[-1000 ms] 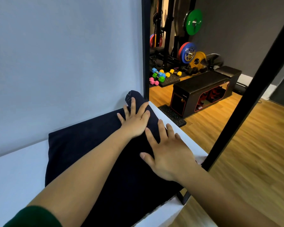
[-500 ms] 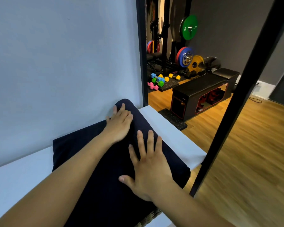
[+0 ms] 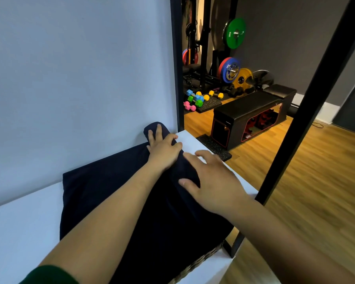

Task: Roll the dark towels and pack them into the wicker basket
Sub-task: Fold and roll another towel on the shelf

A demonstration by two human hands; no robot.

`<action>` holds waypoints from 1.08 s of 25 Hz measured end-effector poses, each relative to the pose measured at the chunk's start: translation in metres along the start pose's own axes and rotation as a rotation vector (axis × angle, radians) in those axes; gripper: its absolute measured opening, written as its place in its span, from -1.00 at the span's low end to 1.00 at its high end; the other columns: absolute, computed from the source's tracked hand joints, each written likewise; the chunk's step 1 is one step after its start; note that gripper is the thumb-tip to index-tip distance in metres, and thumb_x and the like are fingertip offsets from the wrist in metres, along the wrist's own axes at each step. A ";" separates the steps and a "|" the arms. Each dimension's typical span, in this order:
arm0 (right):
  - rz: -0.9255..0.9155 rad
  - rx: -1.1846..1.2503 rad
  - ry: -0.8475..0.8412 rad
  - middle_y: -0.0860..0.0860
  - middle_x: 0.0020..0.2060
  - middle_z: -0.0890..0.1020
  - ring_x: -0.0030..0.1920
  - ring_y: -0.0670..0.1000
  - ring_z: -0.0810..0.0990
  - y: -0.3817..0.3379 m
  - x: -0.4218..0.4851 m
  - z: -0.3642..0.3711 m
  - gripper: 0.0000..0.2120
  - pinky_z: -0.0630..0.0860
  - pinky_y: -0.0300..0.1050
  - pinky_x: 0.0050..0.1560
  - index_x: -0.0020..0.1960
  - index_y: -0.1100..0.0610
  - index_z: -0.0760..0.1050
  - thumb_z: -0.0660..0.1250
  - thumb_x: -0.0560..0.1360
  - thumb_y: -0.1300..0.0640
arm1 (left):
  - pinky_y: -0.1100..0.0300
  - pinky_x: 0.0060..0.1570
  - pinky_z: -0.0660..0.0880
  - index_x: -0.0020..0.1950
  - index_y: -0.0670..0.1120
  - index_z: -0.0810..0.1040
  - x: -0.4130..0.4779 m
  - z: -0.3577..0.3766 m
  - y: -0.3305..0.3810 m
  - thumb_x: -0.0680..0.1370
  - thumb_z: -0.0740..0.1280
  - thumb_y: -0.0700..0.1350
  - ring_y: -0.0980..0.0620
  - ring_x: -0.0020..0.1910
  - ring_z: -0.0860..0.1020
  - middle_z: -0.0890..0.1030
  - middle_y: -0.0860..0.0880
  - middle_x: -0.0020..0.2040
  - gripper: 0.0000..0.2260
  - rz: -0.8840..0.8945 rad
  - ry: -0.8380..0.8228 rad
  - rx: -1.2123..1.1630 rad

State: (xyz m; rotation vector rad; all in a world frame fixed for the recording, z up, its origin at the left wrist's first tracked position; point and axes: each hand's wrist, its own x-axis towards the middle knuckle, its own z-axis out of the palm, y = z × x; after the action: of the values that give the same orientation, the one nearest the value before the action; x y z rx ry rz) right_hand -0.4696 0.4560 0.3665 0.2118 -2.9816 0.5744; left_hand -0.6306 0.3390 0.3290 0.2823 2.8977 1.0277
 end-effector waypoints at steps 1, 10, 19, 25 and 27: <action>0.028 -0.042 -0.067 -0.02 0.57 0.07 0.55 0.04 0.05 0.005 0.000 0.004 -0.34 0.21 -0.04 0.44 0.59 -0.14 -0.02 0.13 0.59 -0.27 | -0.29 0.49 -0.17 0.44 0.09 0.40 0.000 0.001 0.000 0.61 0.19 -0.01 -0.11 0.56 -0.32 -0.18 0.00 0.62 -0.63 0.006 0.006 0.003; -0.035 -0.263 -0.142 0.13 0.58 -0.13 0.29 0.20 0.39 -0.022 -0.008 0.035 -0.30 0.51 0.04 0.11 0.57 -0.12 -0.31 0.04 0.62 -0.24 | -0.31 0.41 -0.32 0.35 0.21 0.39 -0.019 -0.009 -0.030 0.65 0.08 0.01 -0.04 0.57 -0.31 -0.25 0.05 0.61 -0.71 0.018 0.032 -0.078; -0.030 -0.656 -0.246 0.38 0.48 -0.34 0.36 0.55 0.12 -0.083 -0.012 0.058 -0.33 0.27 0.41 0.25 0.54 0.20 -0.43 -0.06 0.67 -0.01 | -0.01 0.51 -0.34 0.54 0.18 0.15 -0.052 -0.034 -0.066 0.71 -0.10 0.02 0.12 0.58 -0.15 -0.27 0.02 0.60 -0.62 0.086 -0.020 -0.173; -0.084 -0.443 -0.268 0.15 0.57 -0.10 0.39 0.43 0.17 -0.084 -0.014 0.029 -0.38 0.26 0.26 0.32 0.60 0.07 -0.15 0.05 0.67 -0.06 | 0.02 0.51 -0.35 0.59 0.18 0.01 -0.061 -0.037 -0.083 0.70 -0.16 0.07 0.06 0.60 -0.11 -0.24 -0.03 0.61 -0.58 0.094 0.012 -0.066; 0.031 -0.238 -0.210 0.13 0.48 0.14 0.33 0.25 0.33 -0.065 -0.007 0.016 -0.30 0.42 0.09 0.18 0.58 -0.06 -0.16 0.16 0.61 -0.15 | 0.00 0.52 -0.34 0.59 0.17 0.00 -0.061 -0.034 -0.081 0.70 -0.16 0.08 0.07 0.60 -0.09 -0.25 -0.04 0.61 -0.57 0.096 0.010 -0.052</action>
State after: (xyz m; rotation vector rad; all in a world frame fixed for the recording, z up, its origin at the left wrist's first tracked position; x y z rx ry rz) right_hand -0.4539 0.3908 0.3745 0.2186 -3.2254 0.2068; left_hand -0.5867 0.2448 0.3042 0.4185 2.8869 1.1192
